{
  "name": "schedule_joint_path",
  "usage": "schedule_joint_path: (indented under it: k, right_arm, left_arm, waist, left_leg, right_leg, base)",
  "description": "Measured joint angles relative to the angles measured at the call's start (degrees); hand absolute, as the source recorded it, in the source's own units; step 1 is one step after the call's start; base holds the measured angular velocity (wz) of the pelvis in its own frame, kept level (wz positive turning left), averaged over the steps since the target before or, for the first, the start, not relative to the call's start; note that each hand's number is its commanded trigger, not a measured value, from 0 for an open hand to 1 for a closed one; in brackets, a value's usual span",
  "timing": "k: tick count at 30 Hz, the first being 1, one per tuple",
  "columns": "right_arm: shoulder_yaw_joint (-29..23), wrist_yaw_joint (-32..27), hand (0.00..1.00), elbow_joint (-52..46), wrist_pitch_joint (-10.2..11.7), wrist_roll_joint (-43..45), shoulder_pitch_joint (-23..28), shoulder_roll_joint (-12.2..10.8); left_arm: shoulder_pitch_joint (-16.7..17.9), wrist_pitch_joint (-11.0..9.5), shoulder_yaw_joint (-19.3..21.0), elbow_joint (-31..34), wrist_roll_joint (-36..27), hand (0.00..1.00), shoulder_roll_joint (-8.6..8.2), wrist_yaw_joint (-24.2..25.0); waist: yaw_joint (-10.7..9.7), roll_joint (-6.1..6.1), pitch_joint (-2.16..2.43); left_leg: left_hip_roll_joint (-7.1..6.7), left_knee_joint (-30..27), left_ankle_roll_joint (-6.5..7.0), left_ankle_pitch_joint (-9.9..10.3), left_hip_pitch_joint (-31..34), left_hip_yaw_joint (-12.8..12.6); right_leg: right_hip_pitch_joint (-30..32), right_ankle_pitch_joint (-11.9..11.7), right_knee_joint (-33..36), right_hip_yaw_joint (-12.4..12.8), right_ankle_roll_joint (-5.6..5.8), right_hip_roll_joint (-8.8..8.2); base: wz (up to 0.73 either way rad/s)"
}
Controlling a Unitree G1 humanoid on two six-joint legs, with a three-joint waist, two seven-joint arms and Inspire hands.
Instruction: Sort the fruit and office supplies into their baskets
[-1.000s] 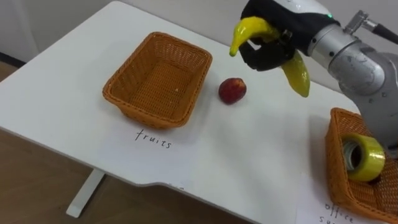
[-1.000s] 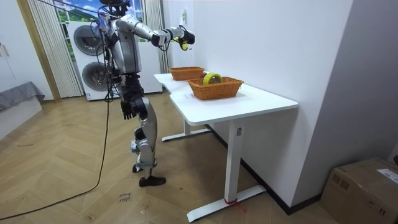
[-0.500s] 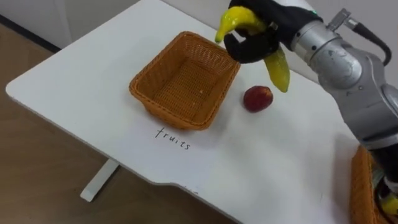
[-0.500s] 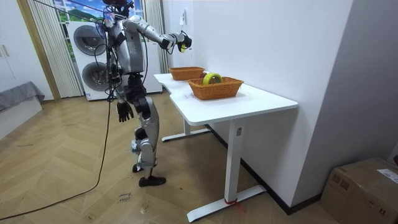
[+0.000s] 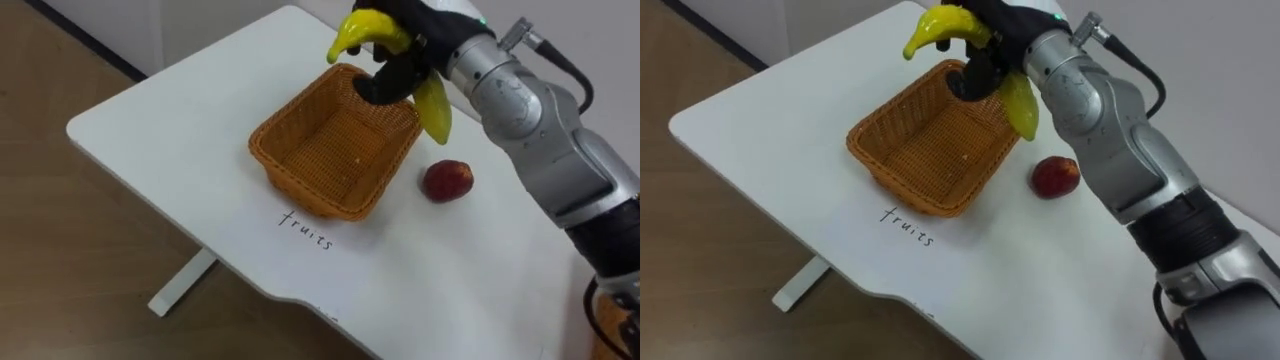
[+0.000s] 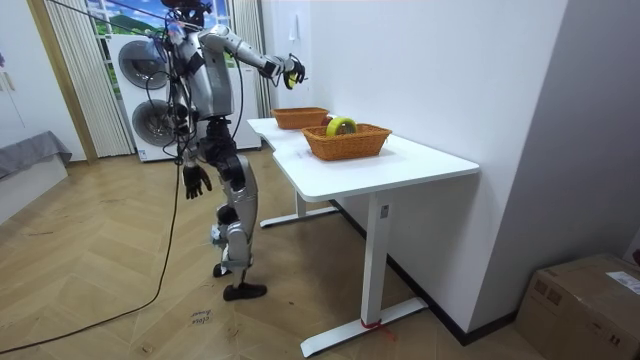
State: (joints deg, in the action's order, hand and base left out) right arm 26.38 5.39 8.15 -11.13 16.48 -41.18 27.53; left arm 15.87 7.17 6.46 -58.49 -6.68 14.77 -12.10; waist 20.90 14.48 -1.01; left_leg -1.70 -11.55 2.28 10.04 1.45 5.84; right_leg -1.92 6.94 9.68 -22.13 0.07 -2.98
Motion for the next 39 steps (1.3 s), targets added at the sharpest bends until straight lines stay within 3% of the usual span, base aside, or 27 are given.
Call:
schedule_joint_path:
  k: [25,26,27,28,29,39]
  right_arm:
    - [0.01,-6.62,0.00,3.75,0.61,-5.68,-0.10,-0.18]
    - [0.01,-6.81,0.19,3.78,0.65,-5.70,-0.10,-0.18]
    - [0.03,-6.99,0.49,4.19,1.10,-5.79,-0.10,-0.18]
    - [0.03,-7.08,0.96,4.58,1.31,-5.92,-0.10,-0.18]
    - [0.13,-7.14,1.00,5.34,1.34,-6.20,-0.10,-0.19]
    - [3.63,-7.34,1.00,9.55,1.78,-6.40,-0.10,-0.26]
  left_arm:
    - [0.68,-0.02,-1.07,1.58,0.00,0.00,0.70,1.42]
    - [0.68,-0.02,-1.09,1.62,0.00,0.00,0.71,1.42]
    - [0.68,-0.02,-1.11,1.62,0.02,0.00,0.71,1.42]
    - [0.68,-0.02,-1.11,1.62,0.06,0.00,0.70,1.42]
    - [0.67,-0.02,-1.15,1.57,0.06,0.00,0.69,1.42]
    - [0.38,0.01,-1.15,0.62,0.10,0.00,0.66,1.43]
  waist:
    - [0.75,0.06,-0.02]
    - [0.75,0.06,-0.02]
    - [0.79,0.06,-0.02]
    - [0.86,0.06,-0.01]
    - [1.00,0.06,-0.02]
    - [1.47,0.11,-0.22]
  left_leg:
    - [-0.12,-0.32,0.09,0.06,0.56,1.18]
    - [-0.13,-0.34,0.09,0.06,0.62,1.26]
    - [-0.13,-0.35,0.10,0.06,0.64,1.30]
    - [-0.14,-0.37,0.09,0.06,0.65,1.30]
    - [-0.13,-0.38,0.10,0.06,0.65,1.29]
    - [-0.11,-0.51,0.08,0.06,0.76,1.30]
  right_leg:
    - [-0.02,0.00,0.00,-1.69,0.01,-0.09]
    - [-0.01,0.00,-0.01,-1.71,0.01,-0.09]
    - [-0.02,0.00,-0.01,-1.74,0.01,-0.09]
    - [-0.02,0.00,0.00,-1.74,0.01,-0.09]
    - [-0.02,0.00,-0.01,-1.73,0.01,-0.09]
    - [-0.04,0.05,-0.05,-1.69,0.09,-0.08]
  base:
    - [0.01]
    - [0.03]
    - [0.00]
    - [0.00]
    - [0.00]
    - [0.00]
